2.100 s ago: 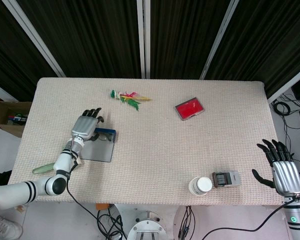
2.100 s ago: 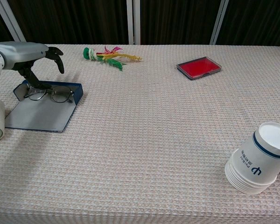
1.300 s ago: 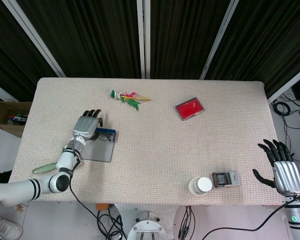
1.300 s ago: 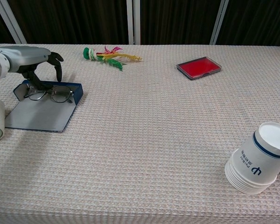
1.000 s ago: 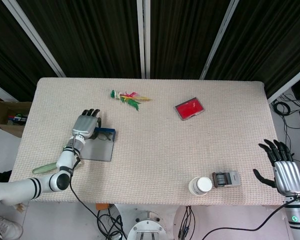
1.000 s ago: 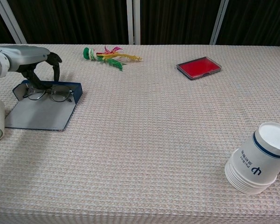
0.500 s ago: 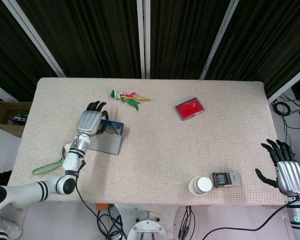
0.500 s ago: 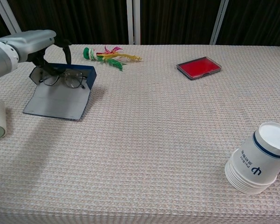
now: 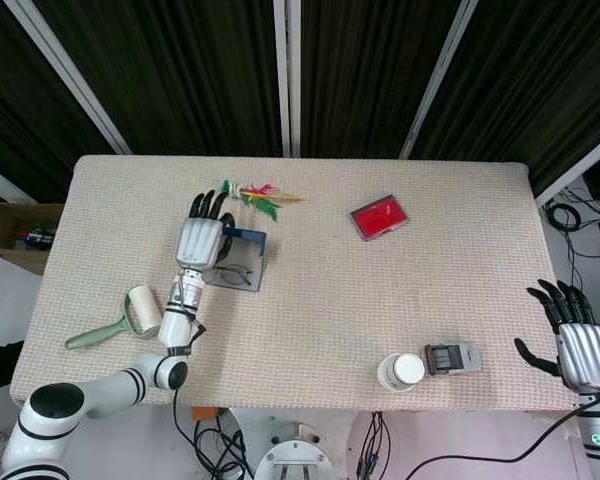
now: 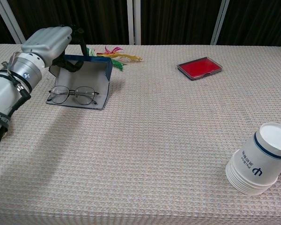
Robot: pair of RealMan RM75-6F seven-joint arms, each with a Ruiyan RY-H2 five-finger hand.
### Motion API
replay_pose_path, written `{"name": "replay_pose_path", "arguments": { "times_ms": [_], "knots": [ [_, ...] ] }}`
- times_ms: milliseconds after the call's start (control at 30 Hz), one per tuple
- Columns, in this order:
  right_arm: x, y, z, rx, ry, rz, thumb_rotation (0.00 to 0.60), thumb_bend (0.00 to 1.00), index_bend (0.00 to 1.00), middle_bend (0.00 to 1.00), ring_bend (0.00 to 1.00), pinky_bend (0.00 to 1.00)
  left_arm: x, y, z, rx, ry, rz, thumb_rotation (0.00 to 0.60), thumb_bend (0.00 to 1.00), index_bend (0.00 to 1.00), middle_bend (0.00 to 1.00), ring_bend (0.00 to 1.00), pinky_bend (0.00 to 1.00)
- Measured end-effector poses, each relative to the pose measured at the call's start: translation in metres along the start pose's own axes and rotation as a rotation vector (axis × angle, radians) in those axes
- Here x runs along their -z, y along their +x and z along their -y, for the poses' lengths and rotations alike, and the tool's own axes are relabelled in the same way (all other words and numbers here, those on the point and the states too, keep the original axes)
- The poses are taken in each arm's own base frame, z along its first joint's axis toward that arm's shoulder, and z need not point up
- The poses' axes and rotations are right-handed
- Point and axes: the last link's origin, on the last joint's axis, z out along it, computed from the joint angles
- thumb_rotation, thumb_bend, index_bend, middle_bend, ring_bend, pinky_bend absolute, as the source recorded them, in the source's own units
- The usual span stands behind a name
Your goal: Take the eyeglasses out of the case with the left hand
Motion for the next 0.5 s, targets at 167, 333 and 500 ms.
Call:
{"name": "replay_pose_path", "arguments": {
  "times_ms": [167,333,500],
  "knots": [
    [0.001,-0.001,-0.001,-0.002,-0.002,0.000,0.600,0.18,0.18,0.12,0.00,0.07,-0.005,-0.004,-0.001,-0.004,0.006,0.057,0.600,0.36,0.29,0.07,0.02,0.09],
    [-0.001,-0.001,0.001,-0.003,0.007,0.001,0.600,0.18,0.18,0.12,0.00,0.07,-0.004,0.005,0.003,0.022,0.014,0.107,0.600,0.35,0.19,0.07,0.02,0.09],
    [-0.004,-0.002,0.003,-0.002,0.021,0.008,0.600,0.18,0.18,0.12,0.00,0.07,0.010,0.020,0.010,0.057,0.010,0.136,0.600,0.35,0.30,0.07,0.02,0.09]
  ]
}}
